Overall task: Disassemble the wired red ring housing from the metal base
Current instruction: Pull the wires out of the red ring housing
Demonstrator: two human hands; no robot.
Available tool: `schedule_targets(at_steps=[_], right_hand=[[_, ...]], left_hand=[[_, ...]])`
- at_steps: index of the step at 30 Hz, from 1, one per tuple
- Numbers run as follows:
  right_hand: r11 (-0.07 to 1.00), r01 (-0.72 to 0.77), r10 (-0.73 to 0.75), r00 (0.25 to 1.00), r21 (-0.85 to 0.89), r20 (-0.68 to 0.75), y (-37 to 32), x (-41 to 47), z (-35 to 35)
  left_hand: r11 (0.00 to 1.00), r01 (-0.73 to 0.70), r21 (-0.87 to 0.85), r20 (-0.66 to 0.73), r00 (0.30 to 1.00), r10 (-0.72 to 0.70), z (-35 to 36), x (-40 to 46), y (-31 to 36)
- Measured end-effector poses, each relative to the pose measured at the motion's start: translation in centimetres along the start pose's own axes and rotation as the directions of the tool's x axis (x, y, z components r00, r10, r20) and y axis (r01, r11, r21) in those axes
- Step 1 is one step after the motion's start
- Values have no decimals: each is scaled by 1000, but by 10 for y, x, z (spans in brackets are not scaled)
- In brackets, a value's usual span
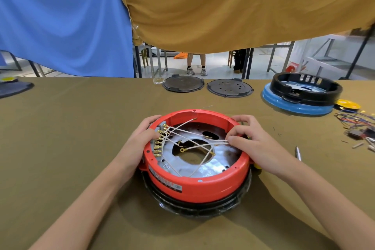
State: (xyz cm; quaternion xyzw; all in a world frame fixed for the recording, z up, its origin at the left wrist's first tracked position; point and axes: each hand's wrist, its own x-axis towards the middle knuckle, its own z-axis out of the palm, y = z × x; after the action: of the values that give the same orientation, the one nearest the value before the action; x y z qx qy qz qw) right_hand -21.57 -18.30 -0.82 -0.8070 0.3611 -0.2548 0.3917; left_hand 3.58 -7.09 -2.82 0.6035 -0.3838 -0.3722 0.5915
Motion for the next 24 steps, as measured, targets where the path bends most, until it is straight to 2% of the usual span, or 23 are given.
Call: schedule_targets(at_steps=[7, 12, 24], right_hand=[[1000, -9, 9, 1000, 5, -15, 1, 0, -1], [999, 35, -33, 997, 25, -72, 4, -2, -4], [995, 86, -81, 991, 48, -102, 17, 0, -2]], left_hand=[[1000, 2, -27, 26, 1000, -1, 1, 1, 3], [999, 6, -38, 28, 1000, -5, 0, 6, 3], [999, -3, -50, -2, 1000, 3, 3, 12, 4]])
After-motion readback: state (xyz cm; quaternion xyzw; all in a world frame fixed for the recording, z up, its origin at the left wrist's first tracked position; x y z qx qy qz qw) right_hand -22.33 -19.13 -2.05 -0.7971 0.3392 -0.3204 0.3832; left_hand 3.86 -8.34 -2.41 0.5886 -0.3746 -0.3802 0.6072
